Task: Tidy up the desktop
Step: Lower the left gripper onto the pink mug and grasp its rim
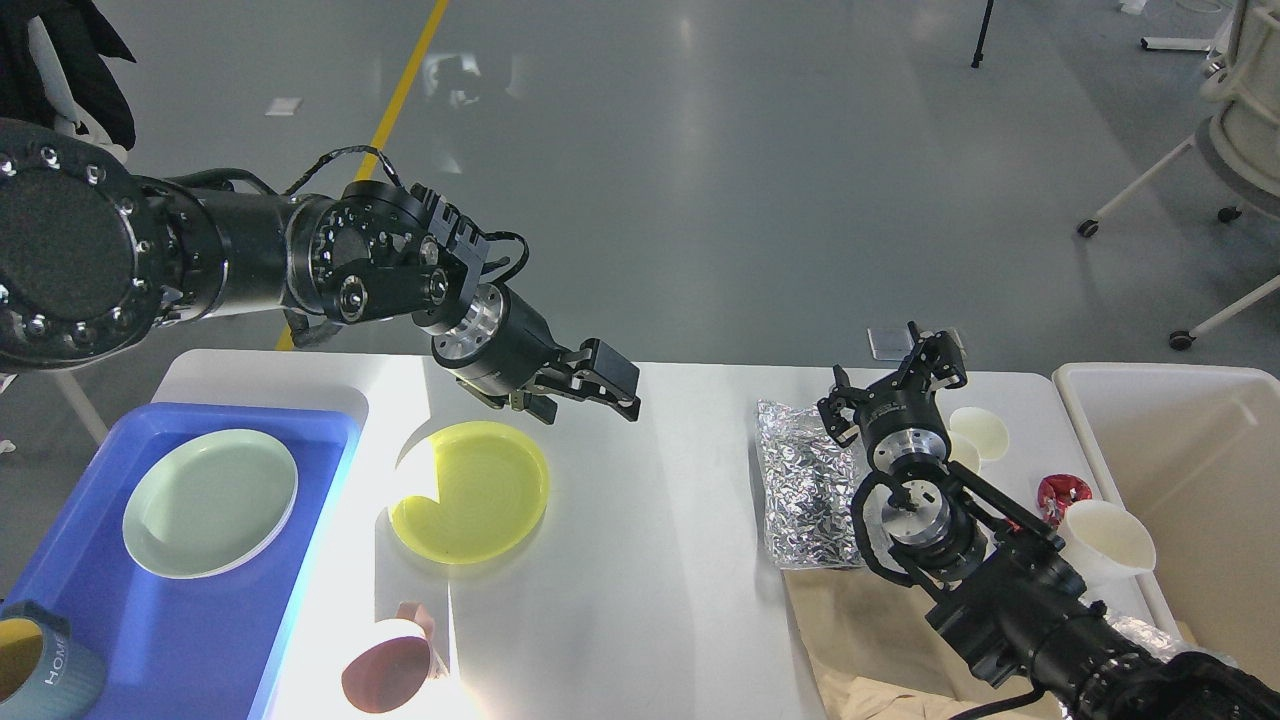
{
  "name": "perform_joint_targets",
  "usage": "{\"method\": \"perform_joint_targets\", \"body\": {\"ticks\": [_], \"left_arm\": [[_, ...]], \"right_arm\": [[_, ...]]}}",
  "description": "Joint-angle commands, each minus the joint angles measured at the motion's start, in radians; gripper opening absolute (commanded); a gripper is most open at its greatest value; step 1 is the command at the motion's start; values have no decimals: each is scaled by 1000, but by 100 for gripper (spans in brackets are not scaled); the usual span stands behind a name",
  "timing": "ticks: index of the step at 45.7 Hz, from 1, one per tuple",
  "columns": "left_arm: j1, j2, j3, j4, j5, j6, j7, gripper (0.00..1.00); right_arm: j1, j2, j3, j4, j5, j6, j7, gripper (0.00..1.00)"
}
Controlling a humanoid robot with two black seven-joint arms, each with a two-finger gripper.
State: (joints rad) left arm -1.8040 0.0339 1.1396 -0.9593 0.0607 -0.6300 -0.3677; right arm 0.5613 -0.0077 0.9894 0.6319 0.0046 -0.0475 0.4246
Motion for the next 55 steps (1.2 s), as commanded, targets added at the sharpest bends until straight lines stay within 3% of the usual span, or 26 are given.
{"method": "perform_joint_targets", "body": {"ticks": [1,7,15,20,31,41,55], "left_arm": [[-9,0,3,-73,2,-33,4,98],[-23,8,84,-139,7,-100,6,98],[8,-3,195,-219,8,-86,21,98],[12,3,232,-306,20,-50,49,98],[29,12,272,-472,64,101,67,98],[12,54,342,-498,112,108,87,98],[25,52,413,-515,166,202,95,97]], "right_arm": [[0,0,0,0,0,0,0,100],[0,0,0,0,0,0,0,100],[0,0,0,0,0,0,-1,100],[0,0,0,0,0,0,0,100],[0,0,0,0,0,0,0,100],[0,0,0,0,0,1,0,100],[0,0,0,0,0,0,0,100]]}}
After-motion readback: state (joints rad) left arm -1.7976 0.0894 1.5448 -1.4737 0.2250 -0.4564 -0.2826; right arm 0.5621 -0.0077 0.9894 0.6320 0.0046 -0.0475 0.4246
